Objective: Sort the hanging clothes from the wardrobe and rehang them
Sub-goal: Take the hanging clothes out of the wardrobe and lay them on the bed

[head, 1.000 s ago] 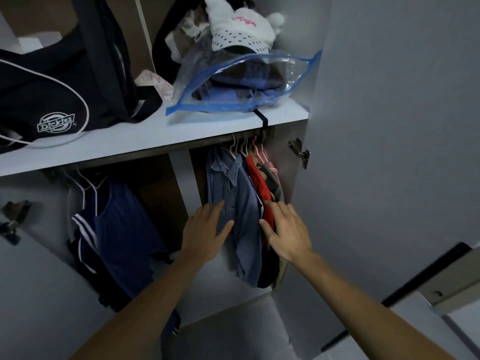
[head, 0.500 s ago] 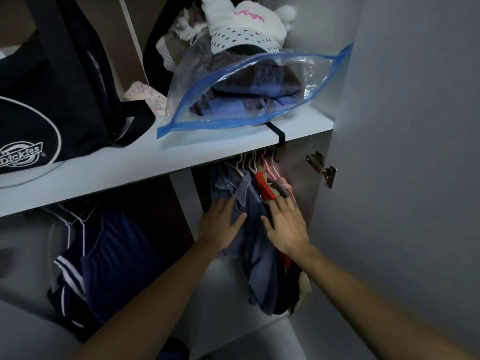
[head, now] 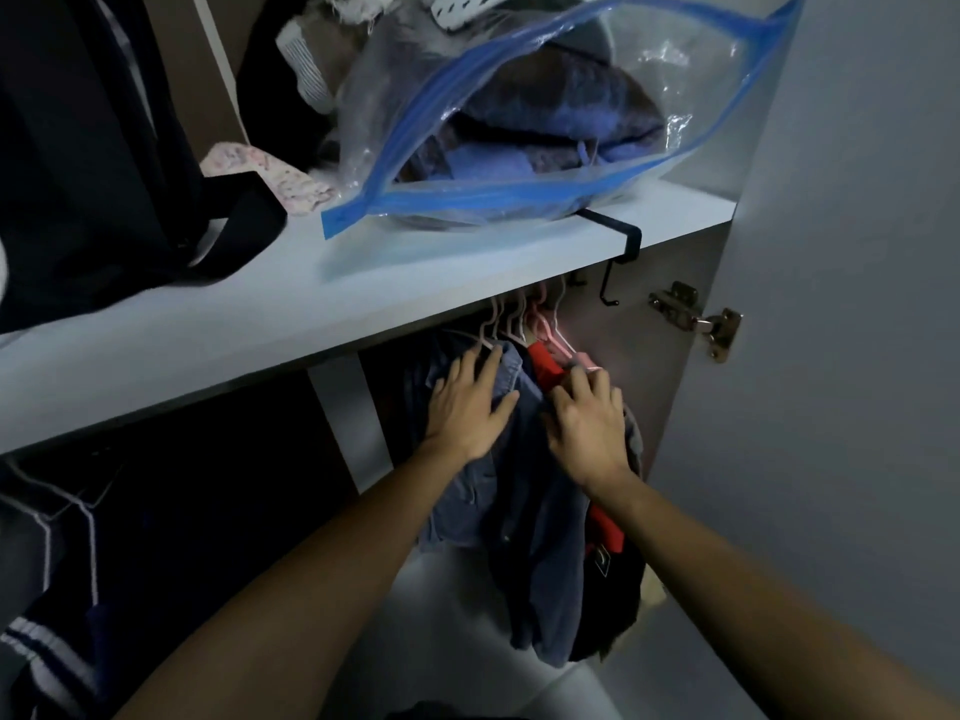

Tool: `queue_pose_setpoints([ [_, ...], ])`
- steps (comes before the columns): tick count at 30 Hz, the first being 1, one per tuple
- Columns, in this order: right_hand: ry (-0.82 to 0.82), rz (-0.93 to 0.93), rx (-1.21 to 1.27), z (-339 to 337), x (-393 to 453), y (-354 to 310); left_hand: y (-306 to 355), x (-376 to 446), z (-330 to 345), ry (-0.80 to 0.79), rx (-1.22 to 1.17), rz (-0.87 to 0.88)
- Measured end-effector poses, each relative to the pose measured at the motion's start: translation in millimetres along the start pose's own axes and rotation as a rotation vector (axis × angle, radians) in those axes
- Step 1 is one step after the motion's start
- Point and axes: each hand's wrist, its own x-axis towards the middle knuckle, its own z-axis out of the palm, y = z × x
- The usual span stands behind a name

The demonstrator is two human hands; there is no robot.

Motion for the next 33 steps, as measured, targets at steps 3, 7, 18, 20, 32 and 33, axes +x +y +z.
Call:
queue_pose_setpoints([
  [3,-0.034,0.022,0.003,1,8,12,-7,-1,4,0.094,-0.051,0.033],
  [7,-0.058,0.037,0.004,-4,22,28,-20,-2,7,0.182,-0.091,-0.028],
  [18,-0.068,0.053,0.044,-5,30,38,-85,21,14,-0.002,-0.181,-0.278],
  [20,-0.070,0.056,0.056,-4,31,39,-91,20,10,-0.005,-0.201,-0.273],
  [32,-0.032,0.004,0.181,-8,32,52,-98,-30,1,0.266,-0.359,-0.275],
  [33,-0.025,0.011,0.204,-9,33,50,-95,-32,-2,0.289,-0.354,-0.283],
])
